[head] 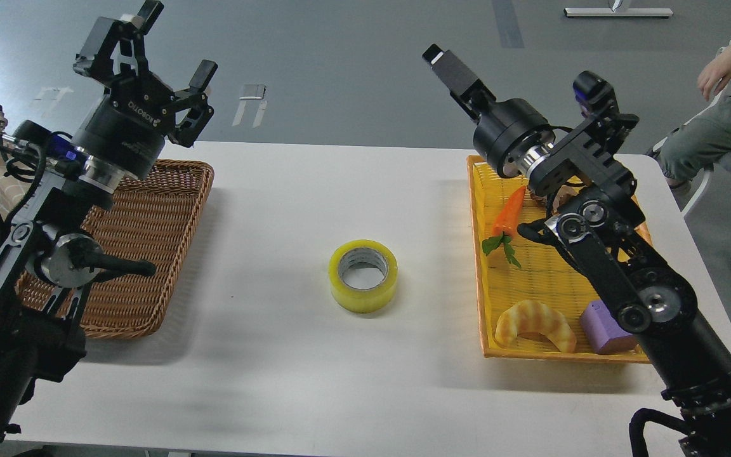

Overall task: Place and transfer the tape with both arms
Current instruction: 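Open the right gripper and lift it back above the yellow basket, then reach the left gripper toward the tape roll on the table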

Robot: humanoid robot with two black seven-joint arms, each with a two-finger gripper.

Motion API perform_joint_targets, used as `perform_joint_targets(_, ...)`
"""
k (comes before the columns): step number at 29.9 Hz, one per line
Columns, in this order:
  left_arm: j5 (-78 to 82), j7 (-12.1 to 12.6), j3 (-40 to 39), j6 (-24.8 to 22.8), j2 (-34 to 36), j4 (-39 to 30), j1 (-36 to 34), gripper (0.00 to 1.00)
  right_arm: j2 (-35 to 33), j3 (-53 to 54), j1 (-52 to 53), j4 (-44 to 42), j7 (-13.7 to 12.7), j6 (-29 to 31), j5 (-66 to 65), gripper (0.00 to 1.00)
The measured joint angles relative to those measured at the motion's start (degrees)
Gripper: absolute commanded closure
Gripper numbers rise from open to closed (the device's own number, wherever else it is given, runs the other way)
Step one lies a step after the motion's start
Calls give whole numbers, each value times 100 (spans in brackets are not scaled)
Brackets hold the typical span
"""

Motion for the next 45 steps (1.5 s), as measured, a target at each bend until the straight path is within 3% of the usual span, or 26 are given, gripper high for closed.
perform_joint_targets(5,61,21,161,17,16,-1,18,2,-558,301,-376,483,203,300,1664,0)
perform_joint_targets(10,70,-65,198,-92,-122,11,79,2,-798,744,-781,545,908,1236,2895,0)
perform_joint_targets(14,70,-252,206,-514,-338,-35,106,2,-812,911,-1062,563,1747,1661,2990,0)
perform_joint_targets(17,69,-282,204,-609,-424,-61,111,2,-810,952,-1090,569,2019,1748,2992,0)
perform_joint_targets(23,170,-253,256,-544,-461,-134,150,2,-796,1103,-1056,596,2173,2006,3006,0)
perform_joint_targets(26,962,-330,274,36,-460,-119,78,2,-791,1173,-1072,592,2180,2027,3009,0)
perform_joint_targets(32,4146,-1102,1087,1123,-421,17,42,2,-753,1295,-1054,545,2180,2031,3021,0)
perform_joint_targets(36,6542,-1282,1858,1915,-349,169,84,2,-659,1559,-919,589,2155,2030,3056,0)
perform_joint_targets(39,7740,-1287,2115,2080,-326,460,97,2,-593,1618,-774,610,2137,2030,3058,0)
perform_joint_targets(45,8091,-1299,2386,2123,-200,661,80,2,-549,1630,-654,867,2087,2030,3058,0)
